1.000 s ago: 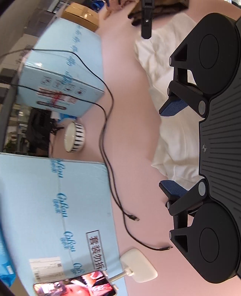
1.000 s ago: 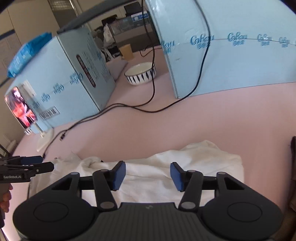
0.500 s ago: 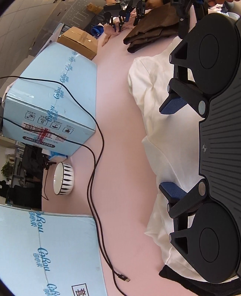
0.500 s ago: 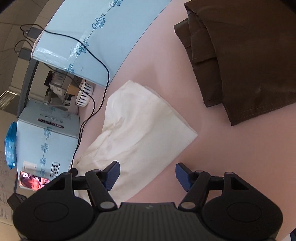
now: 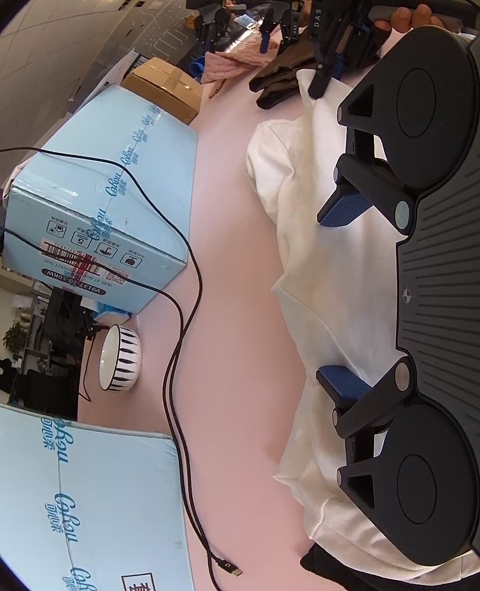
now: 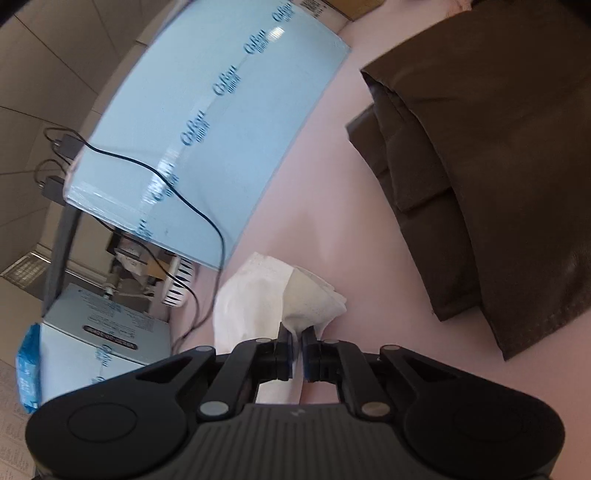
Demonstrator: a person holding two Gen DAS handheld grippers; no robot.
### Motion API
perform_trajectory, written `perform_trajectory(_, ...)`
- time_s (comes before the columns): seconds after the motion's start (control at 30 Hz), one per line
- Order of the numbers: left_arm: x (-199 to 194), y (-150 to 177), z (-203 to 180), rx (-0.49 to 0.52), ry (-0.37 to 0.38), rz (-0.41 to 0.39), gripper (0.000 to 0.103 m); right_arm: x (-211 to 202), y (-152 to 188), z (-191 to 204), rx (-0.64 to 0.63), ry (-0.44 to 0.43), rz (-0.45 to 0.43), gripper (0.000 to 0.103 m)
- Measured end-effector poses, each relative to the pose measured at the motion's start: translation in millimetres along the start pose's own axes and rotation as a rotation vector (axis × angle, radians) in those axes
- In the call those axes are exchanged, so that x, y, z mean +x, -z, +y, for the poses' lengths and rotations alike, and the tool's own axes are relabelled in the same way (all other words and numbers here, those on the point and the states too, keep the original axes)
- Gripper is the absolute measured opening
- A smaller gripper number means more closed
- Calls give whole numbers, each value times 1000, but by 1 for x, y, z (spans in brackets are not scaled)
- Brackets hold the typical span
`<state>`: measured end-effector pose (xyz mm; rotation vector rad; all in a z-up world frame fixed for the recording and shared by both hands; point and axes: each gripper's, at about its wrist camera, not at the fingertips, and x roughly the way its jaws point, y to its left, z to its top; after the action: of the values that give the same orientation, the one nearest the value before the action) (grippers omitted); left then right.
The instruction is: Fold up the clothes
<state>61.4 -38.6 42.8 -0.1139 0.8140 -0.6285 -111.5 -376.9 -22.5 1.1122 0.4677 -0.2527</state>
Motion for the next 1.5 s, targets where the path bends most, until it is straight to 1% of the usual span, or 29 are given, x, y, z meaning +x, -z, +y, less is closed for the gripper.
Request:
perform_trajectory(0.07, -1, 1, 2, -6, 10, -5, 85, 6, 4, -15, 38, 3, 26, 4)
perform_trajectory(0.1, -2, 1, 3, -8, 14, -6, 85, 5, 4, -17, 45, -4, 25, 5)
perform_trajectory(0.2, -8, -3, 5, -32, 29, -9, 85, 0, -1, -14, 63, -34, 13, 5)
perform_trajectory(0.27, -13, -5, 7, -43, 37, -16, 85, 0, 0, -12, 64, -31, 10, 5)
perform_trajectory(0.33, -9, -4, 8, -31, 29, 1, 85, 5, 2, -17, 88, -4, 26, 4)
perform_trajectory(0.4, -3, 0, 8, -8, 19, 7, 85, 5, 5, -20, 98, -12, 20, 5)
perform_trajectory(0.47, -3, 2, 5, -1, 9, -4, 85, 3, 6, -19, 98, -13, 14, 5)
perform_trajectory(0.57, -3, 3, 8, -25, 20, -21, 86, 2, 11, -23, 75, -27, -4, 4)
perform_trajectory(0.67, -16, -2, 16, -97, 46, -29, 86, 2, 6, -21, 99, -54, 2, 4)
perform_trajectory(0.73, -39, -7, 21, -125, 27, -51, 86, 5, -2, -1, 59, -84, -7, 5)
perform_trajectory(0.8, -74, -10, 30, -139, -45, -122, 86, 7, -9, 22, -3, -110, -21, 5)
perform_trajectory(0.83, -92, -9, 37, -160, -76, -160, 86, 7, -7, 46, -78, -140, -43, 5)
perform_trajectory(0.9, -135, -4, 55, -209, -116, -244, 86, 6, -1, 84, -178, -236, -75, 5)
perform_trajectory(0.97, -167, 3, 71, -244, -141, -297, 86, 8, 22, 136, -336, -355, -89, 5)
perform_trajectory(1.0, -180, 7, 78, -260, -151, -318, 86, 10, 33, 157, -400, -401, -84, 5)
perform_trajectory(1.03, -193, 12, 85, -273, -164, -340, 86, 14, 48, 177, -466, -446, -65, 5)
perform_trajectory(1.07, -203, 18, 92, -283, -183, -364, 86, 21, 75, 203, -565, -512, -13, 5)
perform_trajectory(1.1, -214, 24, 99, -293, -203, -387, 86, 28, 95, 221, -630, -550, 29, 5)
perform_trajectory(1.17, -236, 36, 113, -313, -241, -434, 86, 42, 147, 245, -763, -610, 158, 5)
perform_trajectory(1.2, -244, 41, 119, -322, -254, -451, 86, 46, 166, 251, -808, -628, 207, 5)
perform_trajectory(1.23, -250, 45, 124, -332, -256, -456, 86, 52, 191, 253, -869, -648, 276, 5)
perform_trajectory(1.27, -254, 49, 130, -341, -255, -458, 86, 55, 212, 252, -919, -658, 338, 5)
perform_trajectory(1.33, -261, 56, 141, -360, -252, -459, 86, 59, 240, 246, -990, -661, 433, 5)
perform_trajectory(1.43, -255, 59, 150, -364, -223, -439, 86, 54, 275, 230, -1060, -617, 531, 5)
perform_trajectory(1.5, -244, 57, 151, -354, -193, -411, 86, 53, 288, 219, -1084, -567, 585, 6)
